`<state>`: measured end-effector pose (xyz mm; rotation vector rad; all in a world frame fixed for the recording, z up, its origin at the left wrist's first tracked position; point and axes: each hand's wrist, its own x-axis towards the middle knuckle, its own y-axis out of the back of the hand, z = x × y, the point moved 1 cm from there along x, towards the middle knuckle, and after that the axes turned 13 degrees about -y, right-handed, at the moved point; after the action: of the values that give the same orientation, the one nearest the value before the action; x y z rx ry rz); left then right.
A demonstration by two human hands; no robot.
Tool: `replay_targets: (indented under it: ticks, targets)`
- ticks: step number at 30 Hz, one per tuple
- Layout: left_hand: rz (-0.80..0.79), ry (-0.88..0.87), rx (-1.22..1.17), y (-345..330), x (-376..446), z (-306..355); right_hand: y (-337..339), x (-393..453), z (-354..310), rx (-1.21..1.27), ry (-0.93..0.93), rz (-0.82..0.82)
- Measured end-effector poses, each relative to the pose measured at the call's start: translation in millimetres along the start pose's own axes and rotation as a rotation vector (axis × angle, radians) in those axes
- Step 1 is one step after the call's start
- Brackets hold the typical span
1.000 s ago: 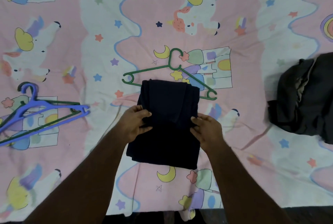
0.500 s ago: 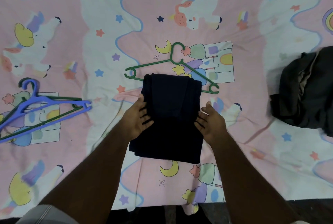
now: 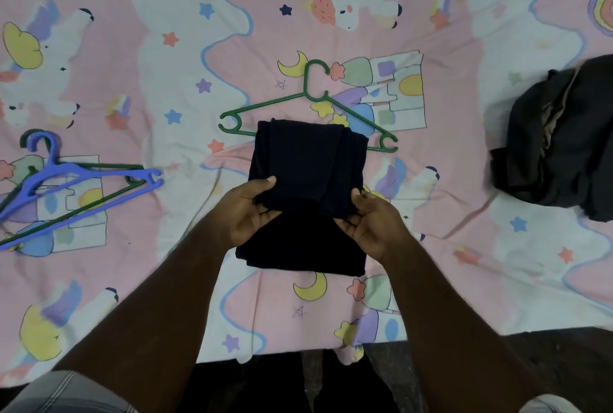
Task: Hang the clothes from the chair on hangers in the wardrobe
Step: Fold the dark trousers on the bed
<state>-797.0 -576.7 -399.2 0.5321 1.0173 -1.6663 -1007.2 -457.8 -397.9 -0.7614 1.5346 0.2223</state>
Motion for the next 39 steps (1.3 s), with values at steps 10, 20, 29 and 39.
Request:
replay_targets:
  ticks: [10, 20, 29, 39]
  targets:
    - [0.304, 0.06, 0.347, 49.5, -43.8, -22.1, 30.8, -14.8, 37.2, -0.535, 0.207, 0.557]
    - [0.444, -0.217, 0.328, 16.3, -22.0, 8.0, 0.7, -4.8, 0.2, -0.669, 0.431, 0.571]
    - [0.546, -0.19, 0.418, 24.8, 14.7, 33.9, -56.0, 9.1, -63.0, -0.897, 0.72, 0.571]
    - [0.44, -0.303, 0.458, 31.3, 67.5, 69.2, -54.2, 76.1, -127.3, -1.514, 0.659, 0.623]
